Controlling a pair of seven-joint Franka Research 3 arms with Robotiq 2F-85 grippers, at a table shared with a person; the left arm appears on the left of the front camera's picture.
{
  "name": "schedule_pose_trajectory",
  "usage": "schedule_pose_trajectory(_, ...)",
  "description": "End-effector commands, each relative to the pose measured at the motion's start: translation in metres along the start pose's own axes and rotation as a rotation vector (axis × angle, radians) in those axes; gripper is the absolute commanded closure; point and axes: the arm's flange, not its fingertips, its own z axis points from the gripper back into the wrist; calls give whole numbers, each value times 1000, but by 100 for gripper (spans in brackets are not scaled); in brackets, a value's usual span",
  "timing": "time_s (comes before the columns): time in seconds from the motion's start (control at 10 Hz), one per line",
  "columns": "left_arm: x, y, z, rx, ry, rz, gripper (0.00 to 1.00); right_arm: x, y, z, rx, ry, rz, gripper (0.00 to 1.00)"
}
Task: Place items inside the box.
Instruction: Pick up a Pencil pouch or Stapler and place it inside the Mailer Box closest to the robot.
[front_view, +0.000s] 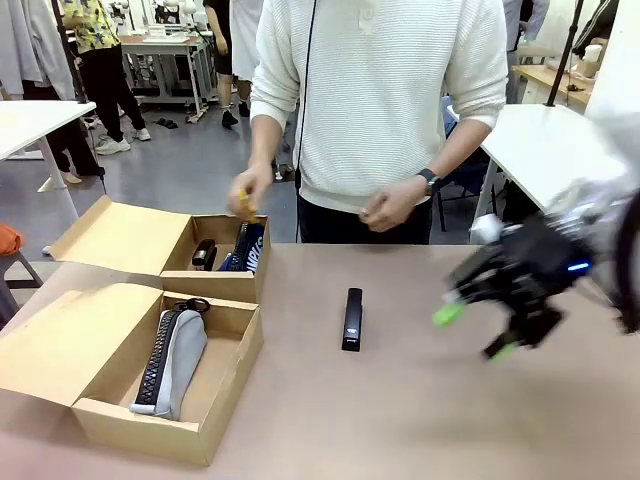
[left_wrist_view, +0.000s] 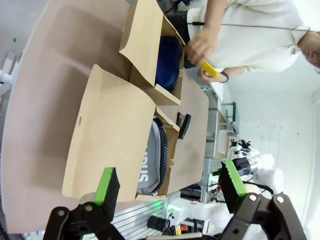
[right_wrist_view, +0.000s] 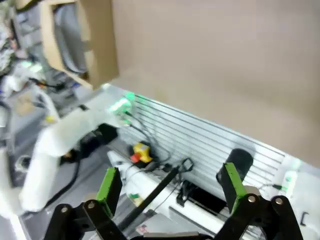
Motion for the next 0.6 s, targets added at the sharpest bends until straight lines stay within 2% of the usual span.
schedule_pose_trajectory(0.0, -1, 0, 2, -14, -2, -15, 0, 50, 16, -40, -97, -5, -39, 0)
schedule_pose_trajectory(0.1, -1, 0, 2, -14, -2, -15, 0, 53, 16, -47, -163, 39, -24, 0)
schedule_pose_trajectory(0.2, -1, 0, 2, -14, -2, -15, 0, 14, 20, -41, -67, 10, 5, 0)
schedule_pose_trajectory(0.3, -1, 0, 2, -14, -2, -15, 0, 14, 20, -41, -67, 10, 5, 0)
schedule_pose_trajectory(0.4, -1, 0, 2, -14, -2, -15, 0, 35, 22, -69, -115, 36, 4, 0)
schedule_pose_trajectory(0.5, -1, 0, 2, -14, -2, -15, 0, 16, 14, -72, -185, -6, -43, 0)
